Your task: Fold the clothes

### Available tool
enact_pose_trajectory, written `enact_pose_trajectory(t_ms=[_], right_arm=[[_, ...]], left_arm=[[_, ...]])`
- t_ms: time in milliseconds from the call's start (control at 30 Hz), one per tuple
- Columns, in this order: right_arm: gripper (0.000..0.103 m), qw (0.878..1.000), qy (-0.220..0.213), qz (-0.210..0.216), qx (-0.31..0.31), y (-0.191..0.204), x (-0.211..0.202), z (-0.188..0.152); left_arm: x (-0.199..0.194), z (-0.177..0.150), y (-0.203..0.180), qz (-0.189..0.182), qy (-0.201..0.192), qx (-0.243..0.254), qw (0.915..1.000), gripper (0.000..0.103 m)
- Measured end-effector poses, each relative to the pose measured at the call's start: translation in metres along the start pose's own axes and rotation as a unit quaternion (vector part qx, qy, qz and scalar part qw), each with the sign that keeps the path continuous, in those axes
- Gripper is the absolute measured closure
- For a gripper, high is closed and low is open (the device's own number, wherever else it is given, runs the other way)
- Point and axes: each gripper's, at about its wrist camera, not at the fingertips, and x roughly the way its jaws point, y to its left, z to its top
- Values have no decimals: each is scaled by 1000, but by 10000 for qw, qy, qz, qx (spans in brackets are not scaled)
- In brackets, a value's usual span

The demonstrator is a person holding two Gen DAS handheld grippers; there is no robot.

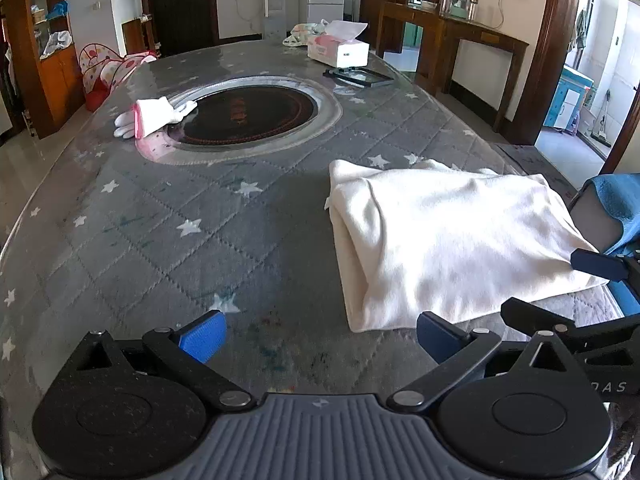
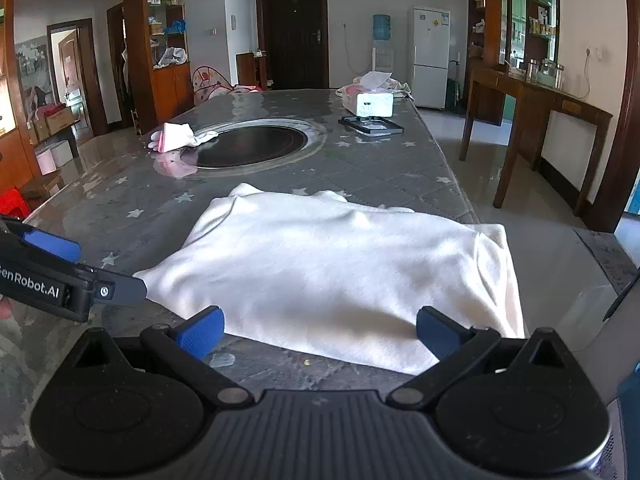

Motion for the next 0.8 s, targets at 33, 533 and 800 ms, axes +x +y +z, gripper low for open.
enact_pose_trajectory(t_ms=[33, 533, 800], right_arm=[[0, 10000, -2, 10, 8, 1, 0, 0], [0, 10000, 75, -12, 2, 13, -5, -9], [0, 9999, 104, -22, 53, 17, -7, -15]], left_arm=[[0, -1, 0, -6, 8, -3, 10000, 0], [-11, -15, 6, 86, -1, -1, 10000, 0], [-14, -24, 13, 147, 16, -63, 9999, 0]])
